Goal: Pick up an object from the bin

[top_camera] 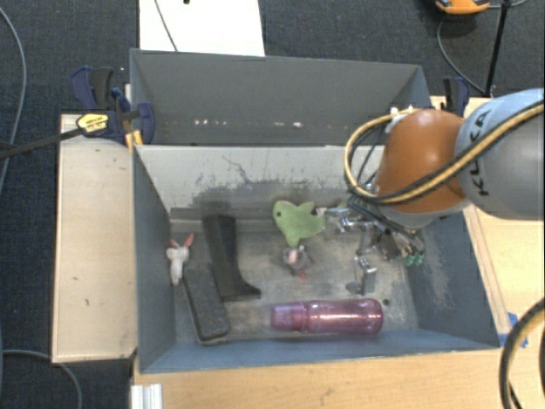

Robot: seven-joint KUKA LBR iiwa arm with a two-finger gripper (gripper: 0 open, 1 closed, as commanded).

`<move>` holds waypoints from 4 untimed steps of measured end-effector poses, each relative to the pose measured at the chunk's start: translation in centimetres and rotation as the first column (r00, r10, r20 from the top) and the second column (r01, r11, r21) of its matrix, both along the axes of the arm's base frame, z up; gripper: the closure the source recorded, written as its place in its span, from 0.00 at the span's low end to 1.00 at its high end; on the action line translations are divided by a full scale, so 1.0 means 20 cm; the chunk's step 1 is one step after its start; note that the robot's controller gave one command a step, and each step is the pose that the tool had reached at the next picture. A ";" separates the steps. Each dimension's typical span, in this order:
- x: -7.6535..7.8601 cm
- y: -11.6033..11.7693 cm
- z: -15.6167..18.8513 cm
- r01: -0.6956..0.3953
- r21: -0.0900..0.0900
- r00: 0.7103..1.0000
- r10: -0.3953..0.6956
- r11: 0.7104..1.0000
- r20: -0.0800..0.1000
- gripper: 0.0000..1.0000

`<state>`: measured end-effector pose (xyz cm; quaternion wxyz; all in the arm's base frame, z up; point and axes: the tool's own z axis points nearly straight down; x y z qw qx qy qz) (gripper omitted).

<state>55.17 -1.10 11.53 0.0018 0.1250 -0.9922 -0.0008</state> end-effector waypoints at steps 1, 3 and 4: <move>-0.20 0.17 0.02 -0.088 -0.003 0.996 0.089 0.996 0.016 0.00; -0.27 0.59 -0.19 -0.321 -0.010 0.946 0.321 0.947 0.047 1.00; -0.27 0.59 -0.19 -0.321 -0.010 0.946 0.321 0.947 0.047 1.00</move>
Offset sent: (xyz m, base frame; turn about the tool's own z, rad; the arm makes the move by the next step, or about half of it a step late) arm 0.0387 0.0585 -0.0453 -0.2277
